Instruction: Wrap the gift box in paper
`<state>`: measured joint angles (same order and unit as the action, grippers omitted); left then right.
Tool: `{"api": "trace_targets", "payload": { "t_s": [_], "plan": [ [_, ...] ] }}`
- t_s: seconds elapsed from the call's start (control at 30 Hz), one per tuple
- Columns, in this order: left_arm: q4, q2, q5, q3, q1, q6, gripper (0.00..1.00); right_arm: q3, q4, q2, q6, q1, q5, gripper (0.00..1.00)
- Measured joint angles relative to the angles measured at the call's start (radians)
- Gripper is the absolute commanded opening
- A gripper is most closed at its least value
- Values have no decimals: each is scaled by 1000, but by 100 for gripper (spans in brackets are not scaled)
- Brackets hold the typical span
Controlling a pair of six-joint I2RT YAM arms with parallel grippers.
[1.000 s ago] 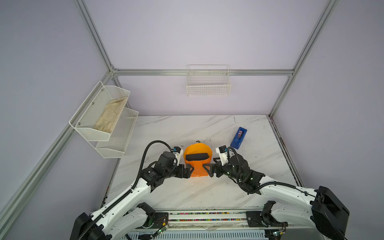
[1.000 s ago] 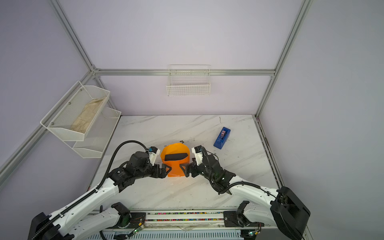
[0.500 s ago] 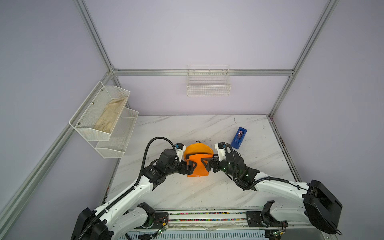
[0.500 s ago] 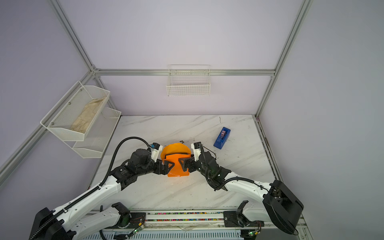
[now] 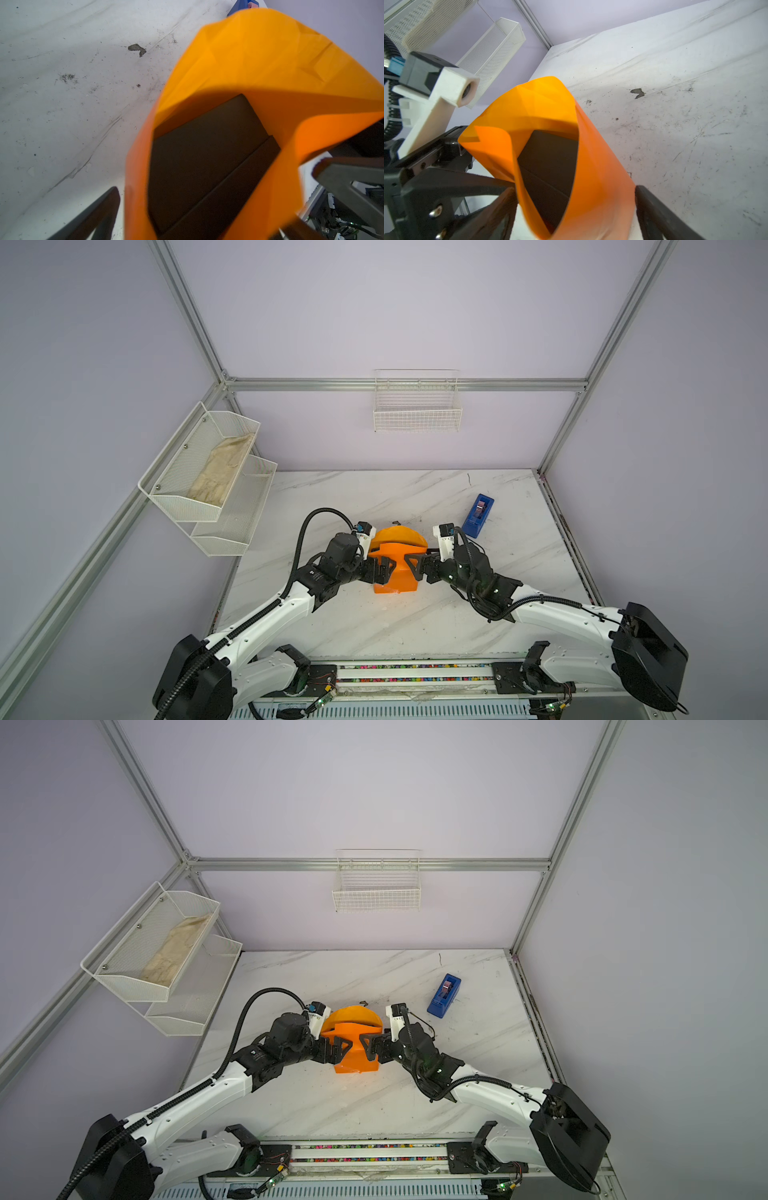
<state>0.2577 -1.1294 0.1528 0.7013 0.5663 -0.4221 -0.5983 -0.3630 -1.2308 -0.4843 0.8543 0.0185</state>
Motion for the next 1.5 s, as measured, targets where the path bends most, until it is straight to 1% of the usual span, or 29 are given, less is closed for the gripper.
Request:
{"api": "trace_targets", "payload": {
  "t_s": [0.13, 0.3, 0.47, 0.67, 0.83, 0.93, 1.0, 1.03, 1.17, 1.27, 1.33, 1.43, 1.5],
  "plan": [
    [-13, -16, -13, 0, 0, 0, 97, 3, 5, 24, -9, 4, -3, 89],
    [-31, -18, -30, 0, 0, 0, 90, 18, 4, 26, -17, 5, -3, 88],
    [-43, -35, -35, 0, 1, 0, 79, 19, -6, -19, -30, 6, -7, 85],
    [-60, -39, -37, 0, 4, -3, 69, 18, -9, -83, -47, 6, -37, 81],
    [-63, -39, -45, 0, 4, -4, 64, -22, -15, -126, -56, 8, -69, 72],
    [-64, -39, -49, 0, 4, -3, 62, -43, -15, -148, -62, 10, -90, 64],
    [-65, -39, -51, 0, 4, -3, 59, -51, -16, -164, -66, 10, -98, 55],
    [-65, -39, -53, 0, 4, -3, 57, -54, -20, -168, -69, 11, -100, 50],
    [-66, -39, -73, 0, 4, -3, 41, -62, -21, -172, -78, 18, -107, 35],
    [-70, -39, -88, 0, 2, -11, 35, -69, -12, -171, -84, 24, -121, 31],
    [-70, -39, -99, 0, 3, -15, 33, -80, 8, -171, -84, 31, -138, 31],
    [-74, -40, -114, 0, 9, -16, 32, -100, 40, -171, -85, 43, -169, 45],
    [-79, -43, -123, 0, 16, -16, 32, -118, 61, -176, -87, 53, -191, 46]
  ]
}}
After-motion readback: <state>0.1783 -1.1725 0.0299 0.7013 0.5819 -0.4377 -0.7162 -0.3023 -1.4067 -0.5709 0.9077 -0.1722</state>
